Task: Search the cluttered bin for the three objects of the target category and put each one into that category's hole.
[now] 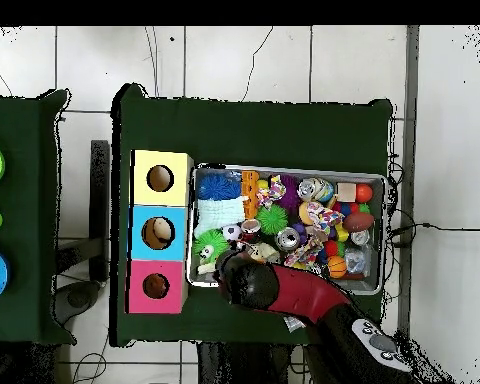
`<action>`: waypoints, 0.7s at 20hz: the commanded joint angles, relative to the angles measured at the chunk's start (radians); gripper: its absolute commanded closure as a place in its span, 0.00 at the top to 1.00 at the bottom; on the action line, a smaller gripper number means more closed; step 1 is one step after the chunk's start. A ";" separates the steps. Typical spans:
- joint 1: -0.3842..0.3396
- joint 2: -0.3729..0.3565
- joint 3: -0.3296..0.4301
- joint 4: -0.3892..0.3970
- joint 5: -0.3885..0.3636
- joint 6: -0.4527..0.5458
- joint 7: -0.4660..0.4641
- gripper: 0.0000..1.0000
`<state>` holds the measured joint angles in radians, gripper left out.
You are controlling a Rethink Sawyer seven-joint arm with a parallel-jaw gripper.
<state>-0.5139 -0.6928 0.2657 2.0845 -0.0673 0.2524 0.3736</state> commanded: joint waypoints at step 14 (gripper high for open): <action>-0.058 0.027 0.101 0.017 0.053 -0.018 0.287 1.00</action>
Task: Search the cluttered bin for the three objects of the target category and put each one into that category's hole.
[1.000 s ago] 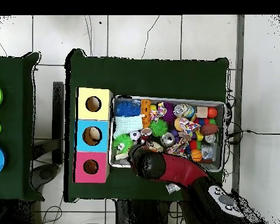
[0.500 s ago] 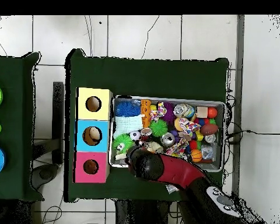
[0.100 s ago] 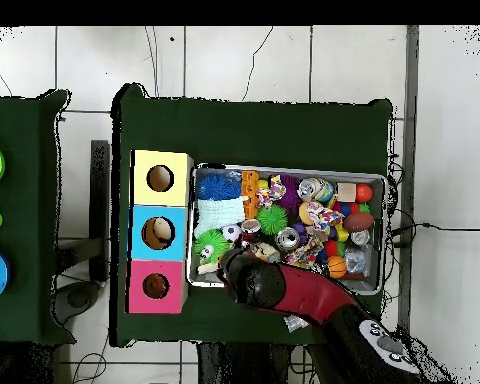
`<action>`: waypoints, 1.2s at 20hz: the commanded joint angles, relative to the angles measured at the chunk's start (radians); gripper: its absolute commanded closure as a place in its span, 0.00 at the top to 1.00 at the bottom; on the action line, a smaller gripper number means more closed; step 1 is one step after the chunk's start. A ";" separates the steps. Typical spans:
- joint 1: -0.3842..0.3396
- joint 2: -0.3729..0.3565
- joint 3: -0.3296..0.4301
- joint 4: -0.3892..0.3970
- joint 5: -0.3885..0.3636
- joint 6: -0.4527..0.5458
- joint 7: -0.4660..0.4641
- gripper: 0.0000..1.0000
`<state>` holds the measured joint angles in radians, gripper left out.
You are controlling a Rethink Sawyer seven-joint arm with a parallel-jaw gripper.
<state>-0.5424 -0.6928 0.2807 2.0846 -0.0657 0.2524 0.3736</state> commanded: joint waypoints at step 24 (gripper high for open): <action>0.261 0.081 -0.258 -0.305 0.216 0.089 0.425 1.00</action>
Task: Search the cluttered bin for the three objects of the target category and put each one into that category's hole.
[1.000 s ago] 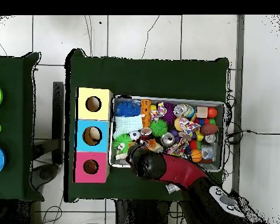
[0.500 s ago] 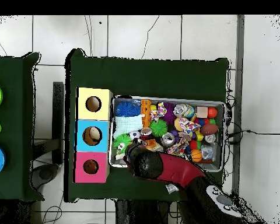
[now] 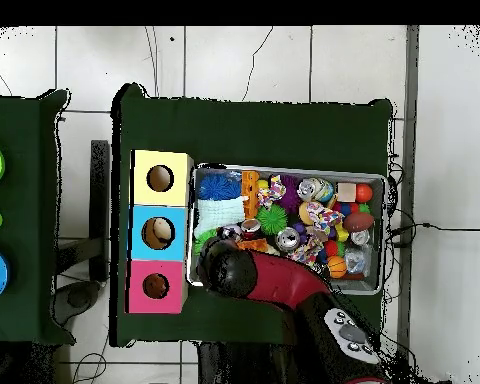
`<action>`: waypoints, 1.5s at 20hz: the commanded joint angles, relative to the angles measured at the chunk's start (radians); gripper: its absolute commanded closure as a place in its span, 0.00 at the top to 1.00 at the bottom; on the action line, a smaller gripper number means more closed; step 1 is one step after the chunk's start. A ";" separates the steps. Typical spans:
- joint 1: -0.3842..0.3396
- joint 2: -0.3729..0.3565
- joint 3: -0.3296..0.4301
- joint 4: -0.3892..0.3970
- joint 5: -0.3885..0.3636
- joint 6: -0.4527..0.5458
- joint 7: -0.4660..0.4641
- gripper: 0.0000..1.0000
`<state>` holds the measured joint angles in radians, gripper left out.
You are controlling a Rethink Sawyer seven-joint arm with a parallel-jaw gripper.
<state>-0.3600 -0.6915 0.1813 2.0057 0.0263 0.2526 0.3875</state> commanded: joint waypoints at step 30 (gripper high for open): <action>0.002 0.163 -0.170 -0.418 0.084 0.268 0.283 1.00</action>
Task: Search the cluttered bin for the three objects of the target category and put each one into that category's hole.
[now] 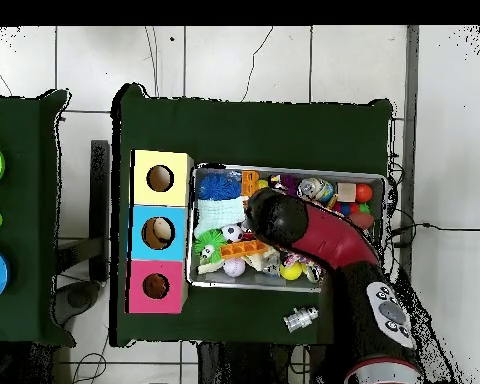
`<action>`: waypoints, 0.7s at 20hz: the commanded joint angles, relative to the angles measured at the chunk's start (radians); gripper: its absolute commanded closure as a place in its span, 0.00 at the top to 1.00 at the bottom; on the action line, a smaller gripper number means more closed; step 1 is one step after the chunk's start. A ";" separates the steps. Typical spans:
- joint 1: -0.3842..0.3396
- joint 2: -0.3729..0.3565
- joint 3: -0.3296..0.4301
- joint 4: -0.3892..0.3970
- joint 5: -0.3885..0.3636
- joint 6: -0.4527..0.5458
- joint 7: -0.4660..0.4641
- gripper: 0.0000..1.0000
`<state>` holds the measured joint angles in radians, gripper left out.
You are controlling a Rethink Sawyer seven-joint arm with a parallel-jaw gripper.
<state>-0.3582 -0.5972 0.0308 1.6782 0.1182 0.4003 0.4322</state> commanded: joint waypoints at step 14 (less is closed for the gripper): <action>-0.020 0.166 -0.051 -0.137 -0.052 0.093 0.177 1.00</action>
<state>-0.3559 -0.5210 -0.0306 1.5854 0.1176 0.4003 0.4322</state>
